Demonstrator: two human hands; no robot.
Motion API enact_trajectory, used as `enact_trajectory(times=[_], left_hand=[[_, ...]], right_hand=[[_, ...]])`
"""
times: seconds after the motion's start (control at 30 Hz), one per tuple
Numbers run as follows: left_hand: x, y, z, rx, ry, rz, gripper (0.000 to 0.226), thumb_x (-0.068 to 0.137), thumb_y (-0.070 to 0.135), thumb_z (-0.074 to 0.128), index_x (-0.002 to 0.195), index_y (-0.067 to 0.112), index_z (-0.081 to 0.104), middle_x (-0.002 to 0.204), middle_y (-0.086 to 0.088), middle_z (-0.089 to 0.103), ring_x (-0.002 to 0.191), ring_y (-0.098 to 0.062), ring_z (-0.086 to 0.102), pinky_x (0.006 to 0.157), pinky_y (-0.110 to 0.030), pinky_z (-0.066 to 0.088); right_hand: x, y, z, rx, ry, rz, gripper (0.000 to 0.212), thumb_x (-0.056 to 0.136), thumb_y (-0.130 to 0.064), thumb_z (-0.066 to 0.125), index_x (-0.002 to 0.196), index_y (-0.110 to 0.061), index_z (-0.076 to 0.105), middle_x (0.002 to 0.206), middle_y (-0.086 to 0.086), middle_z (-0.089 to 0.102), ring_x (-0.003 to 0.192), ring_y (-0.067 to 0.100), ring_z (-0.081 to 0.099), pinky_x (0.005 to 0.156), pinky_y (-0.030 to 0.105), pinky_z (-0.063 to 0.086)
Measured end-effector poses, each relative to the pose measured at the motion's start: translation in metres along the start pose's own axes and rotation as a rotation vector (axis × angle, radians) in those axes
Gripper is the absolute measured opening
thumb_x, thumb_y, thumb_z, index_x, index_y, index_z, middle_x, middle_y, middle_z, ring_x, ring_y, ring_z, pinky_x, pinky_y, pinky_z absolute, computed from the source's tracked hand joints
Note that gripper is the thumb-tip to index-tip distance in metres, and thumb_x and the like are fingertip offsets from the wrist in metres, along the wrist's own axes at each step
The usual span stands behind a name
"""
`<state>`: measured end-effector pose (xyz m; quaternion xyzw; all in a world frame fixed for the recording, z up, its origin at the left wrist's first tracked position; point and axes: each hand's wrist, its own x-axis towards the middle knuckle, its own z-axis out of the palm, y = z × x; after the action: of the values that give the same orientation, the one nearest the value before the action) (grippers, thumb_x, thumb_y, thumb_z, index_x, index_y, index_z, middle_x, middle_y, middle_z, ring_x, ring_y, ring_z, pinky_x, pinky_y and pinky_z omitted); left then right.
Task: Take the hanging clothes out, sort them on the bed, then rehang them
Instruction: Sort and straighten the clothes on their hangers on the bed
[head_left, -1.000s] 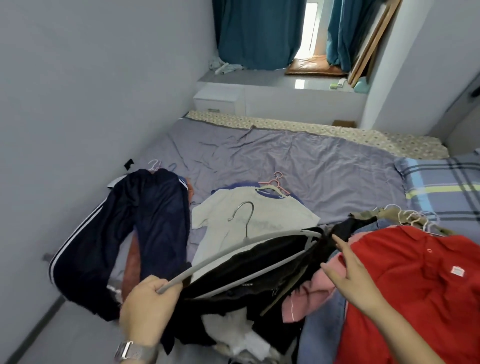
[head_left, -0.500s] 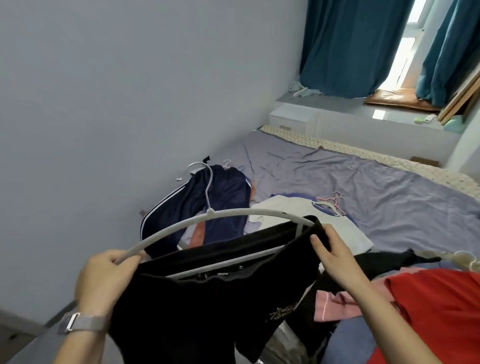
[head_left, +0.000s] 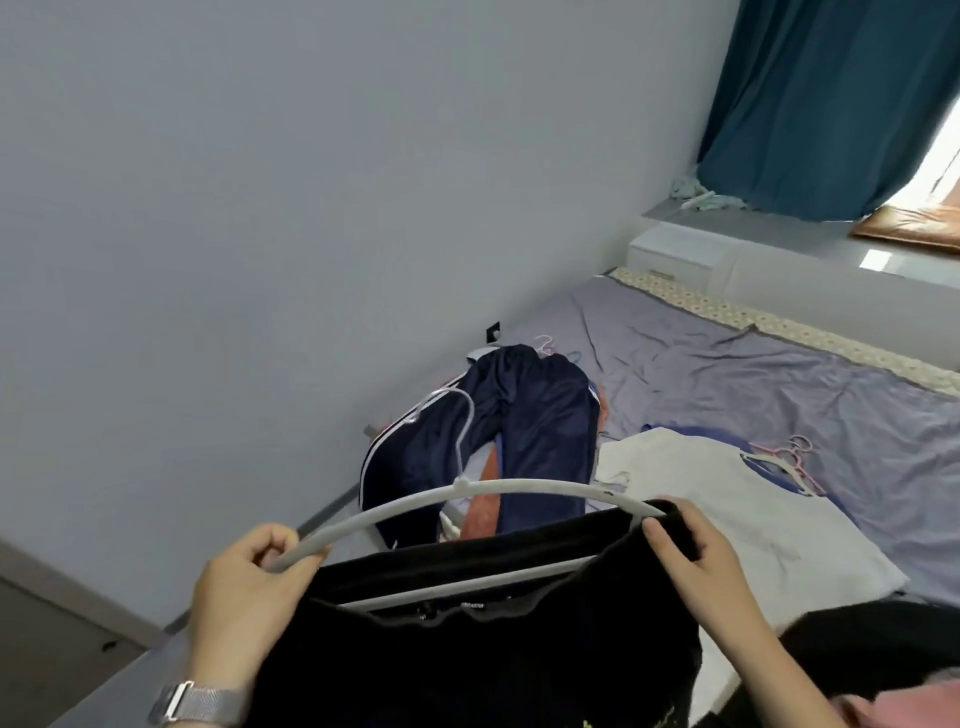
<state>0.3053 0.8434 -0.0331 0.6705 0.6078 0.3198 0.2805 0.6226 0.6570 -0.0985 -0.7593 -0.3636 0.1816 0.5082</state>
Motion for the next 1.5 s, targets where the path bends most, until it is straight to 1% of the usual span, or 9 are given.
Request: enact_trajectory(times=[0.13, 0.23, 0.3, 0.43, 0.57, 0.77, 0.97, 1.23, 1.5], left_hand=[[0.048, -0.008, 0.002, 0.063, 0.088, 0.016, 0.033, 0.075, 0.035, 0.072, 0.061, 0.014, 0.052, 0.049, -0.005, 0.047, 0.049, -0.025, 0.044, 0.051, -0.027, 0.035], [0.089, -0.003, 0.009, 0.131, 0.118, 0.051, 0.040, 0.076, 0.044, 0.069, 0.057, 0.014, 0.050, 0.050, -0.002, 0.049, 0.052, -0.025, 0.049, 0.051, -0.027, 0.036], [0.122, 0.003, 0.019, 0.161, 0.095, 0.084, 0.042, 0.076, 0.046, 0.067, 0.055, 0.016, 0.047, 0.048, 0.002, 0.047, 0.053, -0.024, 0.049, 0.050, -0.027, 0.035], [0.183, 0.021, 0.057, 0.166, 0.046, 0.149, 0.043, 0.074, 0.048, 0.069, 0.055, 0.017, 0.047, 0.048, 0.002, 0.047, 0.054, -0.027, 0.048, 0.054, -0.029, 0.039], [0.231, 0.036, 0.098, 0.097, -0.026, 0.134, 0.038, 0.068, 0.039, 0.078, 0.054, 0.016, 0.051, 0.050, 0.002, 0.045, 0.052, -0.023, 0.045, 0.054, -0.029, 0.036], [0.286, 0.051, 0.140, 0.037, -0.072, 0.091, 0.035, 0.062, 0.026, 0.084, 0.052, 0.017, 0.053, 0.049, 0.004, 0.045, 0.050, -0.019, 0.042, 0.054, -0.027, 0.035], [0.349, 0.065, 0.174, 0.019, -0.174, 0.302, 0.036, 0.061, 0.025, 0.086, 0.082, 0.033, 0.058, 0.093, 0.004, 0.054, 0.094, -0.016, 0.047, 0.087, -0.035, 0.041], [0.420, 0.052, 0.251, -0.140, -0.412, 0.074, 0.011, 0.083, 0.008, 0.065, 0.076, 0.016, 0.062, 0.074, -0.001, 0.062, 0.072, -0.022, 0.057, 0.060, -0.006, 0.043], [0.479, 0.045, 0.299, -0.022, -0.579, 0.124, 0.009, 0.082, 0.011, 0.066, 0.076, 0.016, 0.063, 0.074, 0.000, 0.066, 0.072, -0.015, 0.061, 0.062, -0.015, 0.044]], right_hand=[[0.027, -0.011, 0.039, -0.059, -0.002, -0.035, 0.020, 0.091, -0.020, 0.058, 0.087, -0.040, 0.060, 0.086, -0.017, 0.066, 0.086, 0.000, 0.060, 0.073, 0.010, 0.042], [0.047, -0.017, 0.062, -0.110, -0.017, -0.066, 0.029, 0.091, -0.049, 0.050, 0.070, -0.028, 0.052, 0.066, -0.002, 0.056, 0.065, 0.012, 0.054, 0.064, 0.028, 0.042], [0.060, -0.015, 0.073, -0.157, -0.006, -0.089, 0.042, 0.088, -0.064, 0.040, 0.068, -0.028, 0.048, 0.064, -0.002, 0.053, 0.063, 0.013, 0.052, 0.061, 0.026, 0.040], [0.097, -0.006, 0.084, -0.167, 0.025, -0.075, 0.021, 0.095, -0.028, 0.050, 0.080, -0.039, 0.061, 0.081, -0.016, 0.064, 0.079, 0.005, 0.059, 0.068, 0.015, 0.042], [0.146, 0.007, 0.096, -0.194, 0.150, -0.004, 0.033, 0.089, -0.042, 0.052, 0.063, -0.021, 0.046, 0.066, 0.000, 0.050, 0.067, 0.015, 0.050, 0.060, 0.023, 0.037], [0.210, 0.012, 0.114, -0.135, 0.209, 0.091, 0.037, 0.089, -0.017, 0.061, 0.058, -0.023, 0.043, 0.073, -0.011, 0.056, 0.074, 0.012, 0.051, 0.064, 0.016, 0.037], [0.257, 0.028, 0.128, -0.031, 0.215, 0.240, 0.035, 0.089, -0.020, 0.062, 0.058, -0.030, 0.051, 0.069, -0.009, 0.056, 0.067, 0.012, 0.051, 0.068, 0.024, 0.039], [0.346, 0.045, 0.154, -0.063, 0.331, 0.396, 0.038, 0.089, -0.030, 0.062, 0.056, -0.014, 0.052, 0.063, 0.003, 0.053, 0.064, 0.021, 0.052, 0.064, 0.038, 0.041], [0.481, 0.078, 0.142, -0.076, 0.390, 0.494, 0.046, 0.088, -0.042, 0.058, 0.053, -0.019, 0.040, 0.053, -0.004, 0.041, 0.059, 0.019, 0.041, 0.061, 0.033, 0.033]])
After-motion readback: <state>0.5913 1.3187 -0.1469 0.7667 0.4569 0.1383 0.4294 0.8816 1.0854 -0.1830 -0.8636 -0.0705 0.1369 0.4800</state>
